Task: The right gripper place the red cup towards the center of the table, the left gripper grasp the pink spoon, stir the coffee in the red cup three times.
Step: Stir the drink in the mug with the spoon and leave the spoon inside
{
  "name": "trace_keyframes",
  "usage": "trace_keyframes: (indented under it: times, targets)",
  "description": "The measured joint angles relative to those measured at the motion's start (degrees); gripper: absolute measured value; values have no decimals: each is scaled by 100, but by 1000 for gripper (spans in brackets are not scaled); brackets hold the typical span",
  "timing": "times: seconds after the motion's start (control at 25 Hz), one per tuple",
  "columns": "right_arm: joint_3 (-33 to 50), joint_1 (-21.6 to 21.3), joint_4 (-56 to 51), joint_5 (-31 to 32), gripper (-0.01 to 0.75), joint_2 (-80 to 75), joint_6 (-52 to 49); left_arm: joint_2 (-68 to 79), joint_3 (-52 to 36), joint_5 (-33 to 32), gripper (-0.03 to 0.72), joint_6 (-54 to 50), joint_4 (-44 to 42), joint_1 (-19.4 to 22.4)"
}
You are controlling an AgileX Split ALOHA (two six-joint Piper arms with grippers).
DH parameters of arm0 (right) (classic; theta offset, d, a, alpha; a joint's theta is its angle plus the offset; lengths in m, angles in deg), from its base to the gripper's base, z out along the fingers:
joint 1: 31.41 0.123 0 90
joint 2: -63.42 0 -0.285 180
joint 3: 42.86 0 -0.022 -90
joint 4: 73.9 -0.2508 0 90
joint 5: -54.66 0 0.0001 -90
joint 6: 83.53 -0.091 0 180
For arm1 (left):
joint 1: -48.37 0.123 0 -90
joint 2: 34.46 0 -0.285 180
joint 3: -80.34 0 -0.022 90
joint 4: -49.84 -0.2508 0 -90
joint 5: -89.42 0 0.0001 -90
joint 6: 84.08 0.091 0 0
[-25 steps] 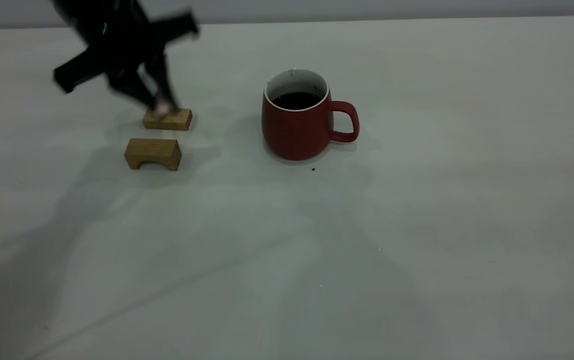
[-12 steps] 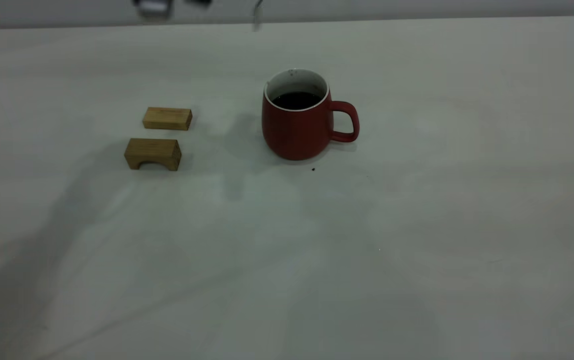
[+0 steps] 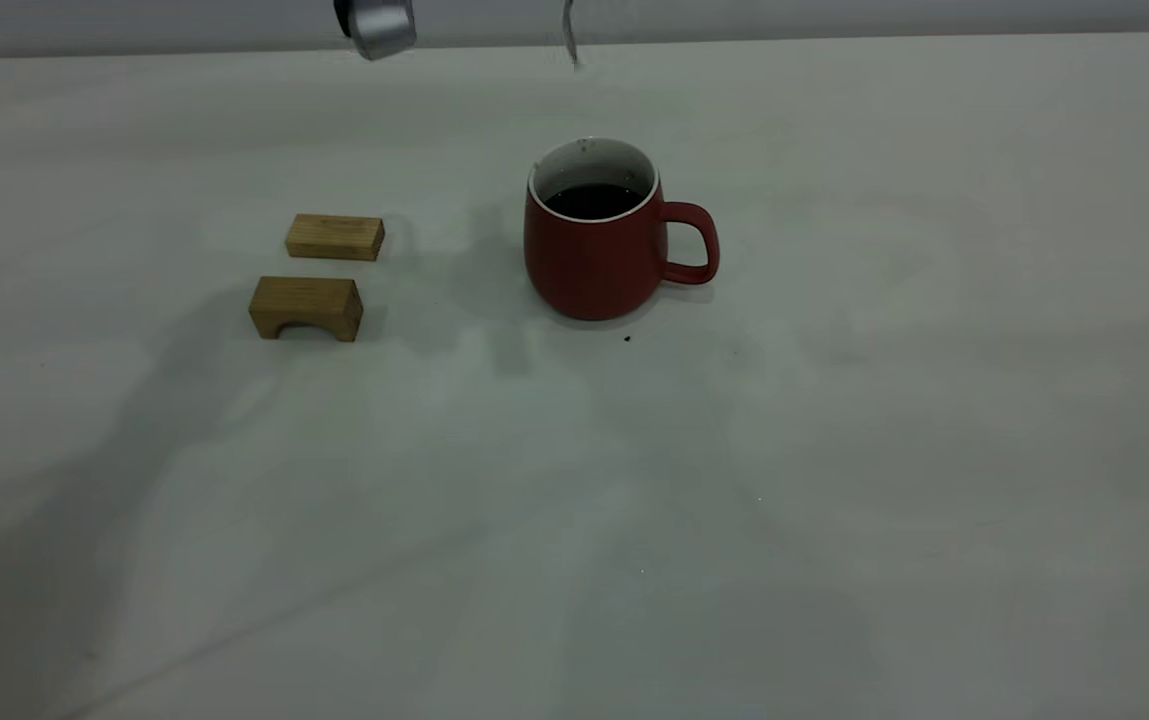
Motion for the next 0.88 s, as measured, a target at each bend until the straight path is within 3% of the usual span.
trace_keyframes:
  times: [0.6, 0.88]
  targets:
    - [0, 0, 0, 0, 477, 0, 0, 708, 7, 582, 140, -942, 55, -116]
    - [0, 0, 0, 0, 477, 0, 0, 1199, 489, 621, 140, -985, 67, -120]
